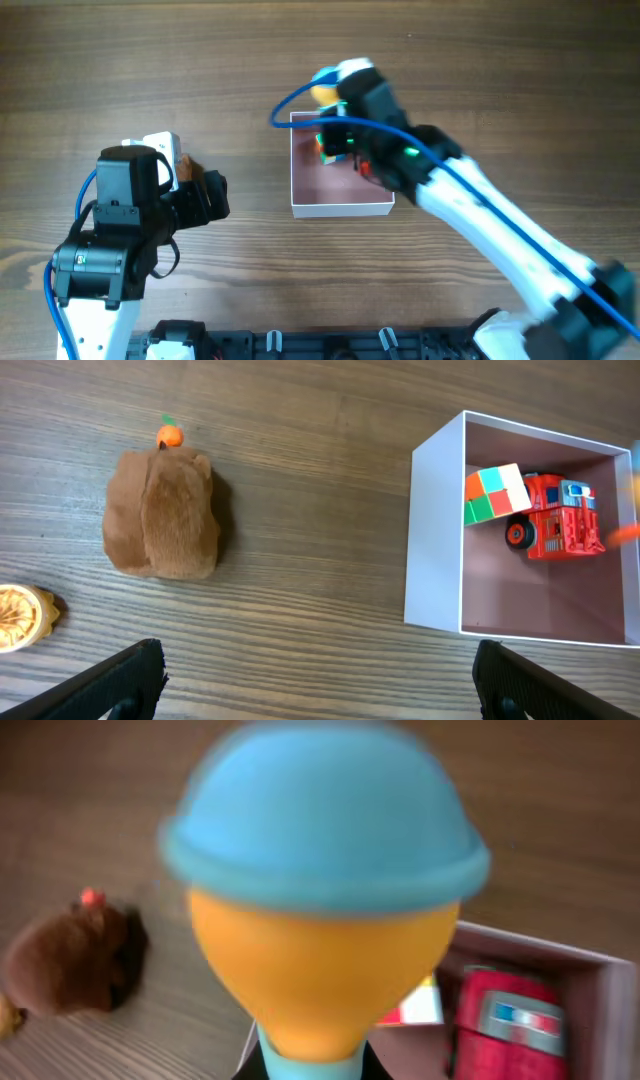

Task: Pack container
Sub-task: 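Lower the duck into the box and open the right gripper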

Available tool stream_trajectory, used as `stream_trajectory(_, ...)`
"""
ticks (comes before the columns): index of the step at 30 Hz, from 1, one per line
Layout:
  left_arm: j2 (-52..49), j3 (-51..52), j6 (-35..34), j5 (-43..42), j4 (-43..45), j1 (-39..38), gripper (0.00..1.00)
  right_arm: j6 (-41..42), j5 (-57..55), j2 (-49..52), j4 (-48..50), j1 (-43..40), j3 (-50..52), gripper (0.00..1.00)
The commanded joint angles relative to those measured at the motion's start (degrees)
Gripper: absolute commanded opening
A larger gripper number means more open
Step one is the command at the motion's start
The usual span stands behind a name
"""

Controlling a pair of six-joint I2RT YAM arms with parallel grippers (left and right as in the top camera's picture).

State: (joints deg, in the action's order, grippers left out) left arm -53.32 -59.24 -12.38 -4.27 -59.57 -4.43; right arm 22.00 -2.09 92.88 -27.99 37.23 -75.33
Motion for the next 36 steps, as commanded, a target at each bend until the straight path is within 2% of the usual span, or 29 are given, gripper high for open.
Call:
stream_trajectory(1, 0.1, -1.0, -0.5, -0.7, 0.1, 0.3, 1.0, -1.0, 6.9, 8.7, 5.4, 0.0, -0.2, 0.04)
stream_trajectory(4, 0.1, -1.0, -0.5, -0.6, 0.1, 0.3, 1.0, -0.8, 8.6, 14.6, 7.6, 0.0, -0.2, 0.04)
stream_trajectory(10, 0.1, -1.0, -0.5, -0.6, 0.2, 0.3, 1.0, -0.7, 8.6, 19.8, 7.6, 0.0, -0.2, 0.04)
stream_trajectory(23, 0.1, -1.0, -0.5, -0.7, 0.1, 0.3, 1.0, 7.8, 2.5, 22.0, 3.1, -0.2, -0.2, 0.04)
stream_trajectory(27, 0.1, -1.0, -0.5, -0.6, 0.1, 0.3, 1.0, 7.5, 3.2, 22.0, 3.3, -0.1, -0.2, 0.08)
stream_trajectory(29, 0.1, -1.0, -0.5, -0.7, 0.1, 0.3, 1.0, 6.4, 4.4, 22.0, 3.3, -0.1, -0.2, 0.15)
stream_trajectory(30, 0.1, -1.0, -0.5, -0.7, 0.1, 0.3, 1.0, 6.3, 5.3, 22.0, 3.3, -0.1, -0.2, 0.27)
stream_trajectory(33, 0.1, -1.0, -0.5, -0.7, 0.1, 0.3, 1.0, 4.7, 6.7, 22.0, 3.1, -0.1, -0.2, 0.51)
stream_trajectory(34, 0.1, -1.0, -0.5, -0.7, 0.1, 0.3, 1.0, 4.3, 6.7, 22.0, 2.9, -0.1, -0.2, 0.55)
stream_trajectory(36, 0.1, -1.0, -0.5, -0.7, 0.1, 0.3, 1.0, 3.3, 6.7, 21.3, 2.6, -0.1, -0.2, 0.55)
